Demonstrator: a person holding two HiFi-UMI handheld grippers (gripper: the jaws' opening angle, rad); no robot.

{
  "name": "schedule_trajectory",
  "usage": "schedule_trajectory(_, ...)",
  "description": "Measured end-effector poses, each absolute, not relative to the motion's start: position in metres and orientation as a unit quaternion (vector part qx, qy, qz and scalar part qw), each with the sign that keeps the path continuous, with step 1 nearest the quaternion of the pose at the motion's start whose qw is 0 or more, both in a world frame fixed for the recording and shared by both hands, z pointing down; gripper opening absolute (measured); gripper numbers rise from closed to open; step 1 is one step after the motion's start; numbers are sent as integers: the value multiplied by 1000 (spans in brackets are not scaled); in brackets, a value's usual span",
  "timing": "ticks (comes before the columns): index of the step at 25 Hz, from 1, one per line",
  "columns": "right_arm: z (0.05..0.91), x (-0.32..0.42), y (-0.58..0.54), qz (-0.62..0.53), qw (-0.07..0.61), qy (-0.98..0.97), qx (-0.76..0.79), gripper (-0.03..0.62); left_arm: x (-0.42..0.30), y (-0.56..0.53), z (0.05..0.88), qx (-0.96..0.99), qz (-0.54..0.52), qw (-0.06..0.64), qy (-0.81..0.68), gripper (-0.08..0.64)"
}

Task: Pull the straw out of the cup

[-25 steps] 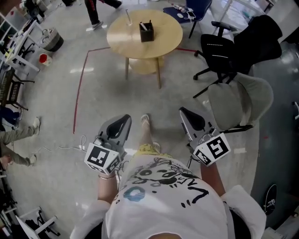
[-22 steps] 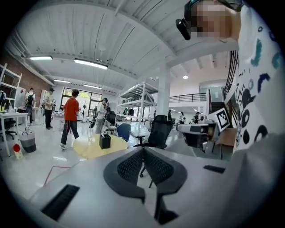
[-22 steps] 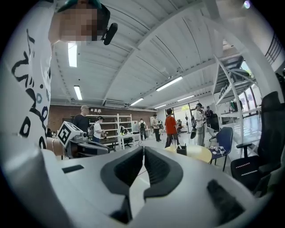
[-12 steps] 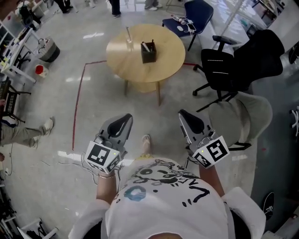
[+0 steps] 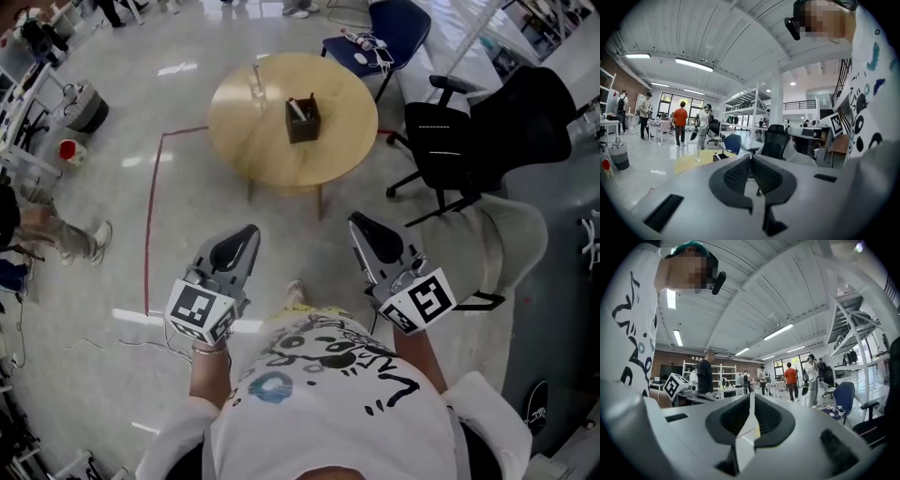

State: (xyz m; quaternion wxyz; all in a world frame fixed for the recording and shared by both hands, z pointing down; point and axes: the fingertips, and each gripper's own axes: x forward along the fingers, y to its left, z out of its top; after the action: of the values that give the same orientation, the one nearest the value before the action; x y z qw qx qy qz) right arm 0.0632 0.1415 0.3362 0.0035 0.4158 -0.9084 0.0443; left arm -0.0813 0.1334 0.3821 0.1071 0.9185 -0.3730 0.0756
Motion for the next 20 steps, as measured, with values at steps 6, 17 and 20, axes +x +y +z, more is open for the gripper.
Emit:
schedule_trajectory(6, 341, 68, 122, 44, 11, -902, 430, 29, -78, 110, 387, 921, 74, 113, -364, 25)
schedule_trajectory(17, 348, 85, 50, 42, 9, -906, 420, 31, -70, 49, 396, 912, 78, 117, -384, 25)
schedule_trajectory(20, 350, 89, 17, 40, 11, -910, 412, 31, -67, 21, 397, 909, 79, 118, -392, 25)
